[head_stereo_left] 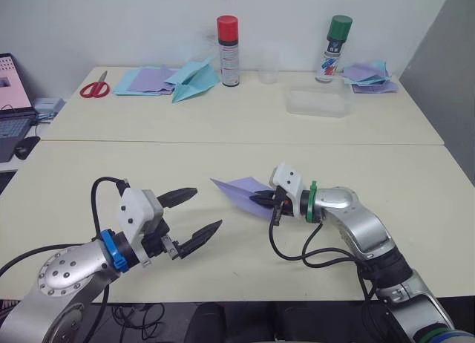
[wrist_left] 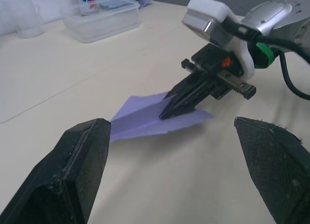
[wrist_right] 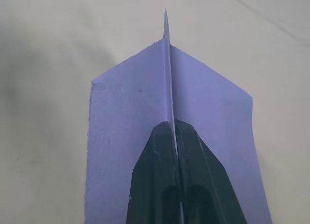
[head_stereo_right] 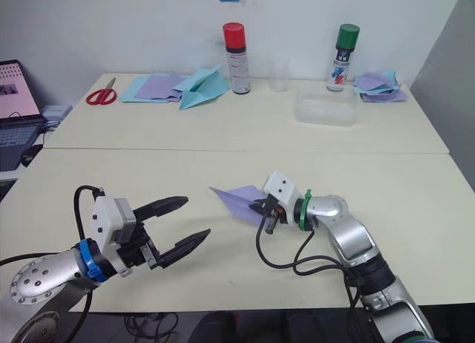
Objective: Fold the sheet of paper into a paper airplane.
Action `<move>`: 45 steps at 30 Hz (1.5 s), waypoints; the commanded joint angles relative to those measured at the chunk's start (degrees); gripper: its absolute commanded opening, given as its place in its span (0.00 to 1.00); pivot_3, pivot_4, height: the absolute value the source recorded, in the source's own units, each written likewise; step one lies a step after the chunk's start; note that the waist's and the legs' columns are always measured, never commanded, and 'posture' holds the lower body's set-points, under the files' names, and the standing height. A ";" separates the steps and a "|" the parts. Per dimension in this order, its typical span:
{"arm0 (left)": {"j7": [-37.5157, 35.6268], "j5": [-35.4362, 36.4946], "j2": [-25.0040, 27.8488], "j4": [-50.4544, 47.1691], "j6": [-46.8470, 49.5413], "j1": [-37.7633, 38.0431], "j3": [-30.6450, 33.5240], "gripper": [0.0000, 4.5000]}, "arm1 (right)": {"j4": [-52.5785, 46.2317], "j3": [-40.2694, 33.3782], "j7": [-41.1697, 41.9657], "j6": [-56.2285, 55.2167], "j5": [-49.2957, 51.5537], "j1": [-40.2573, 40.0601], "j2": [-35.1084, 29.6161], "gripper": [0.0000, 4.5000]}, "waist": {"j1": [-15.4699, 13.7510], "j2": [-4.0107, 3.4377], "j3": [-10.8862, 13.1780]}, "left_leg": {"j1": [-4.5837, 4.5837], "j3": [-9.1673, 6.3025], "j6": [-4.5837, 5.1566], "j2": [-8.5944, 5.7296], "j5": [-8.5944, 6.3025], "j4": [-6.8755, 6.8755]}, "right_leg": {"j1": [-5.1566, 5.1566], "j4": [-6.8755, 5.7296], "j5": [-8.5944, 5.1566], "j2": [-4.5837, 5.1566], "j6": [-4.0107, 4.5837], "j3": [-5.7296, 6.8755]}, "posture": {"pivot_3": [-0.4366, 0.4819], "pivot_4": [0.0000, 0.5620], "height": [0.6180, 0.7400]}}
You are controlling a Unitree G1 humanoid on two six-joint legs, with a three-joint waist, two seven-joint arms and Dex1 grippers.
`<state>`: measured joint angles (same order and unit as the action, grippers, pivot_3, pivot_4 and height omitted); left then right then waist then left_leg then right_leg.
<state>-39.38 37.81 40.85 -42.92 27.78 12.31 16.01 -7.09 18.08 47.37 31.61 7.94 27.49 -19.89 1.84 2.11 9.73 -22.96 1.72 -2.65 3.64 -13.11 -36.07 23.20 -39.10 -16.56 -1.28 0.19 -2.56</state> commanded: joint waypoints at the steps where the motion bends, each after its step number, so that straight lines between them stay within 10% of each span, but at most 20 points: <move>1: -0.37 1.54 0.87 -0.01 0.64 -1.91 0.91 0.99 | -3.25 -1.75 -1.27 1.59 1.21 -0.43 -0.31 0.00 | 0.00 0.00 0.00 | 0.00 0.00 0.00 0.00 0.00 0.00 | 0.00 0.00 0.00 -0.01 0.00 0.00 | 0.48 0.27 1.00; 45: -18.36 5.00 10.16 19.07 10.92 -37.75 -10.54 0.99 | -4.85 -25.45 -30.04 19.60 0.32 -6.00 -1.15 0.00 | -0.03 0.01 0.00 | -0.04 0.13 -0.02 -0.13 0.01 -0.02 | 0.02 -0.03 0.01 -0.34 -0.03 -0.01 | 0.48 0.27 1.00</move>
<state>-56.31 42.90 50.39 -24.16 38.95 -23.83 5.88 -11.55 -5.74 19.22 50.59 8.11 21.27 -21.66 1.81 2.12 9.73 -23.00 1.86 -2.67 3.51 -13.10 -36.09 23.22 -39.13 -16.55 -1.73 0.16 -2.59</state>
